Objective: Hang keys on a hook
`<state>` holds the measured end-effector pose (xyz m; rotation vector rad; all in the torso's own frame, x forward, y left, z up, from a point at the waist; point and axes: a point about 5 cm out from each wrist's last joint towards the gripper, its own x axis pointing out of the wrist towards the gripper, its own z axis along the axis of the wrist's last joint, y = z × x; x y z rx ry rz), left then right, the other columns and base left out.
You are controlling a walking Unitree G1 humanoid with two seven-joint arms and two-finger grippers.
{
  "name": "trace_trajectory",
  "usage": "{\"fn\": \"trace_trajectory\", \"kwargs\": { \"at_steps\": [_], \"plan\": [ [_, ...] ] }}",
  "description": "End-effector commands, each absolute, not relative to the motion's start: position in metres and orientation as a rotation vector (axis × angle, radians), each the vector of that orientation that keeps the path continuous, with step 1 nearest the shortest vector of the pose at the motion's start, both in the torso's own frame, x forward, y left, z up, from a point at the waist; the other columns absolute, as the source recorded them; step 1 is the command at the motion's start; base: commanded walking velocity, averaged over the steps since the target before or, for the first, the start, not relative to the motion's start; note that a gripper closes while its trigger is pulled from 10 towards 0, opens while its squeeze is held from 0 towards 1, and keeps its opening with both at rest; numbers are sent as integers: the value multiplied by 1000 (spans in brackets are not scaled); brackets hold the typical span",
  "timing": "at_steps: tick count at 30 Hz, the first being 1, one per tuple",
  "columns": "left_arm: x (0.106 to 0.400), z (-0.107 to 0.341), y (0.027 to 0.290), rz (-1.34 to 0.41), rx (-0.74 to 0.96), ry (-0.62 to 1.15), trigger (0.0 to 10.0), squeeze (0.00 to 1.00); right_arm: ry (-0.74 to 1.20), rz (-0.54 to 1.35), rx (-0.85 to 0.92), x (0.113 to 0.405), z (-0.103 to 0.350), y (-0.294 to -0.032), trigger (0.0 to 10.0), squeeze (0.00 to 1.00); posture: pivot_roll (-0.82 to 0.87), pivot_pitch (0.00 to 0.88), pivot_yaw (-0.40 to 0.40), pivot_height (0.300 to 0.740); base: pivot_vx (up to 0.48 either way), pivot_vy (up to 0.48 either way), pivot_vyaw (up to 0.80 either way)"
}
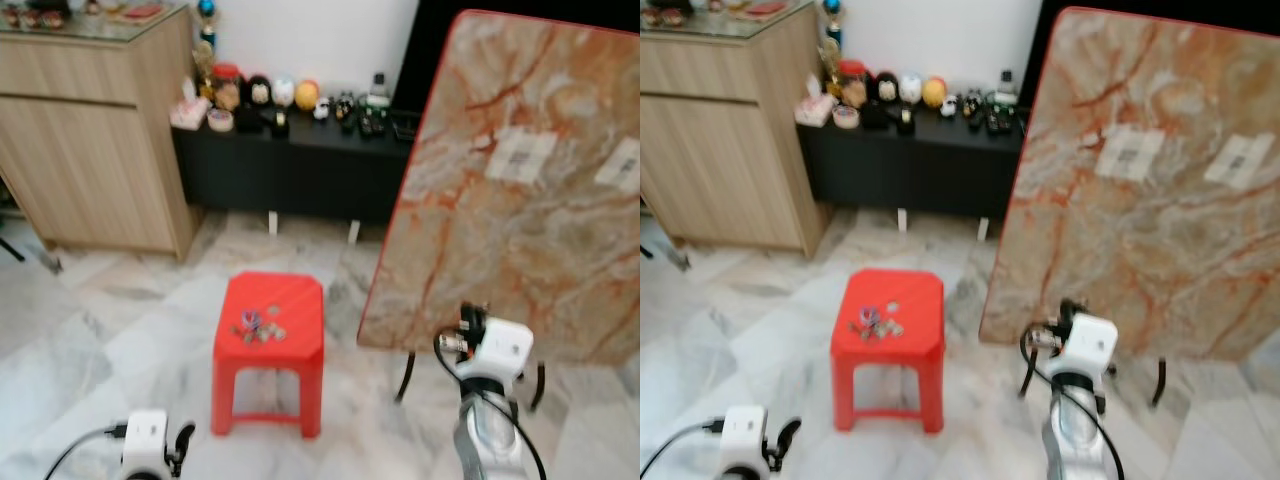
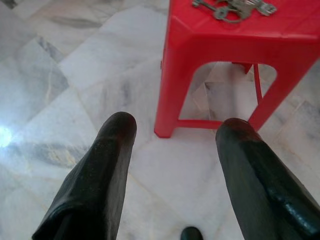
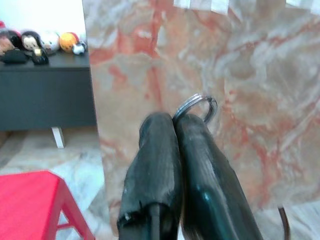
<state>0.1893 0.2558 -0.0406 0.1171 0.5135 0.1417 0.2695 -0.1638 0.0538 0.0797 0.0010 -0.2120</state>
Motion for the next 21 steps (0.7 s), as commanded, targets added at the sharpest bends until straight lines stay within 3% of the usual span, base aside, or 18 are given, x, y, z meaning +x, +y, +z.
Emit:
{"fn": "trace_trajectory", "kwargs": {
  "at_steps": [1,21],
  "plan": [
    [188,-45,248,125,97,522,10000,0,-5,-231,69,268,55,-171,10000,0,34,39,-95,740,0,-292,0],
    [198,-43,235,99,61,481,10000,0,-46,-275,48,280,65,-180,10000,0,33,0,-93,740,0,0,0]
  ]
}}
